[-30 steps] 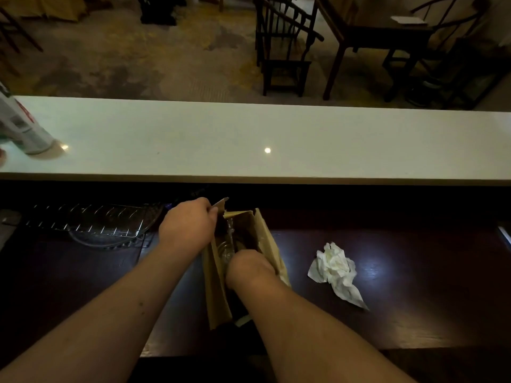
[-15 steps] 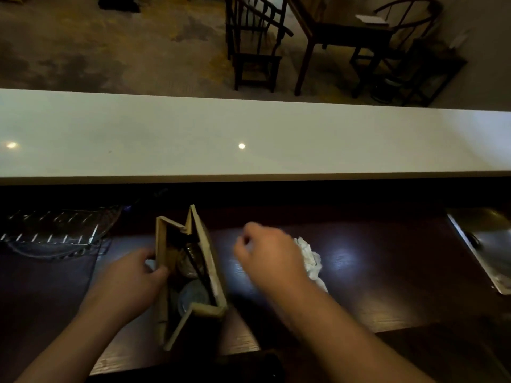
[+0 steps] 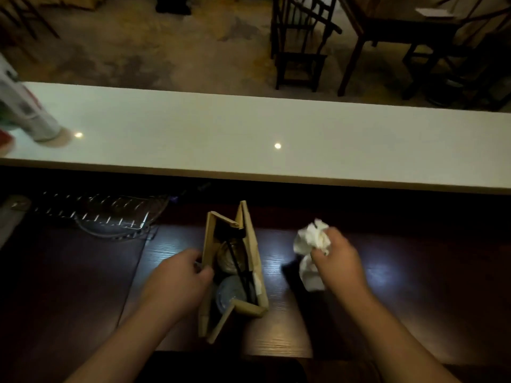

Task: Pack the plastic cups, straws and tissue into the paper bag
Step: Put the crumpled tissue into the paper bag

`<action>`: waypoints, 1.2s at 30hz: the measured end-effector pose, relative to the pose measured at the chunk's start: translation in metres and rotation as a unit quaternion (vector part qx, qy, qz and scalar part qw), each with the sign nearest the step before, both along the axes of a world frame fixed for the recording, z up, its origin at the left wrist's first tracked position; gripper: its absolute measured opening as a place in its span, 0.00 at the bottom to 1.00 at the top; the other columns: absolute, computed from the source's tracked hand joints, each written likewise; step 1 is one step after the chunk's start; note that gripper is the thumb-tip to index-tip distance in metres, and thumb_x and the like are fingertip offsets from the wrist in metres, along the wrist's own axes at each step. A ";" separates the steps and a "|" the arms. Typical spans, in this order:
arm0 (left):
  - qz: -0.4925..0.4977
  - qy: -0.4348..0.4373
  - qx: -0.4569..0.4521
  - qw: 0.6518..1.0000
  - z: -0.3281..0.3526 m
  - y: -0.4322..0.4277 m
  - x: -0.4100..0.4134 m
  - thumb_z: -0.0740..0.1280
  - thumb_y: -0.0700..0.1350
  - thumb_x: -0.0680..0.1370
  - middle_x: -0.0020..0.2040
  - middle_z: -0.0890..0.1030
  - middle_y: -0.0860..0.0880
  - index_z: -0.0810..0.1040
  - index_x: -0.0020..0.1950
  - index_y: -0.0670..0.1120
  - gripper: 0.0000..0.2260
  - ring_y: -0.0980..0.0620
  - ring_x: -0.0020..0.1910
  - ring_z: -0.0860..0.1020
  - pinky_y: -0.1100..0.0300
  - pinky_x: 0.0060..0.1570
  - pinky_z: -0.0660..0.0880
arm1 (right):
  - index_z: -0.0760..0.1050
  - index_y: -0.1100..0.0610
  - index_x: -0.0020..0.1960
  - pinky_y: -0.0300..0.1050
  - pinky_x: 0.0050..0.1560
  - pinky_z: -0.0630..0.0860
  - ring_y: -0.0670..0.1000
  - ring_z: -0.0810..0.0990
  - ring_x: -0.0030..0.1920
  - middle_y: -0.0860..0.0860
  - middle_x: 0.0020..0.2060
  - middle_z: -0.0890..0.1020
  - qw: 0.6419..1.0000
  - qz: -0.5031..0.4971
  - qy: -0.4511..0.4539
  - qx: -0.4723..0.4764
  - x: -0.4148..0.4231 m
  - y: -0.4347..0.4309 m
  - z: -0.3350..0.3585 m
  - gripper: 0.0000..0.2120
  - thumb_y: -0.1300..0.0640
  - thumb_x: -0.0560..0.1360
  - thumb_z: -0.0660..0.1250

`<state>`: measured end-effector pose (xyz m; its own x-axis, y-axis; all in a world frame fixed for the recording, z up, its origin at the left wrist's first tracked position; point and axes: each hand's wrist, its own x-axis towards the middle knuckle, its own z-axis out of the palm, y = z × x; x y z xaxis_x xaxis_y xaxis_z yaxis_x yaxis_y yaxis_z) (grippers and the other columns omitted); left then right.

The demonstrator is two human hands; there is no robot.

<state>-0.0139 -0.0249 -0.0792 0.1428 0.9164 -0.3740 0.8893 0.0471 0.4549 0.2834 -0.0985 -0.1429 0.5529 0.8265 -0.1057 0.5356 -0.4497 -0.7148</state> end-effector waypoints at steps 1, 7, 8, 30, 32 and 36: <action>0.005 -0.002 0.001 1.000 -0.001 0.001 0.001 0.68 0.53 0.78 0.41 0.86 0.52 0.81 0.48 0.51 0.06 0.48 0.41 0.83 0.54 0.40 0.78 | 0.76 0.44 0.59 0.41 0.46 0.77 0.47 0.83 0.48 0.45 0.49 0.84 0.997 0.005 0.021 0.078 -0.021 0.006 0.030 0.19 0.56 0.69 0.69; 0.034 -0.058 -0.008 0.998 0.003 0.005 0.000 0.66 0.54 0.74 0.45 0.87 0.47 0.83 0.49 0.49 0.12 0.43 0.46 0.84 0.47 0.47 0.82 | 0.66 0.43 0.62 0.45 0.34 0.71 0.51 0.80 0.43 0.48 0.48 0.82 0.957 0.263 -0.107 0.067 -0.148 0.034 0.097 0.23 0.51 0.69 0.67; 0.034 -0.058 -0.004 0.998 0.004 0.006 -0.001 0.66 0.54 0.74 0.44 0.86 0.48 0.82 0.47 0.49 0.11 0.43 0.44 0.84 0.46 0.46 0.82 | 0.65 0.47 0.66 0.48 0.37 0.72 0.55 0.79 0.48 0.53 0.52 0.81 0.931 0.315 -0.186 -0.013 -0.159 0.041 0.089 0.25 0.54 0.72 0.66; -0.085 0.096 0.128 0.983 0.024 0.059 -0.015 0.71 0.52 0.74 0.41 0.83 0.51 0.78 0.38 0.52 0.07 0.46 0.46 0.83 0.55 0.39 0.73 | 0.78 0.56 0.38 0.43 0.36 0.75 0.55 0.83 0.39 0.52 0.35 0.83 0.878 0.272 -0.217 -0.330 -0.030 0.093 0.098 0.08 0.52 0.68 0.68; -0.083 0.068 0.143 0.984 0.024 0.074 -0.007 0.73 0.53 0.75 0.44 0.85 0.52 0.84 0.43 0.52 0.05 0.48 0.47 0.83 0.54 0.45 0.78 | 0.82 0.62 0.36 0.43 0.30 0.76 0.54 0.82 0.30 0.56 0.30 0.84 0.888 0.263 -0.094 -0.365 -0.020 0.072 0.095 0.10 0.57 0.69 0.65; -0.085 -0.019 0.052 0.995 0.023 0.084 -0.010 0.76 0.64 0.71 0.51 0.84 0.55 0.84 0.55 0.56 0.18 0.52 0.52 0.82 0.52 0.54 0.81 | 0.82 0.57 0.41 0.47 0.35 0.79 0.54 0.83 0.34 0.54 0.33 0.85 0.922 0.240 -0.053 -0.299 -0.011 0.044 0.080 0.10 0.51 0.71 0.69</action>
<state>-0.0241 0.0592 -0.0564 0.3122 0.9110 -0.2694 0.8619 -0.1523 0.4837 0.2722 -0.0541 -0.0628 0.1724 0.7900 -0.5884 0.8285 -0.4393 -0.3472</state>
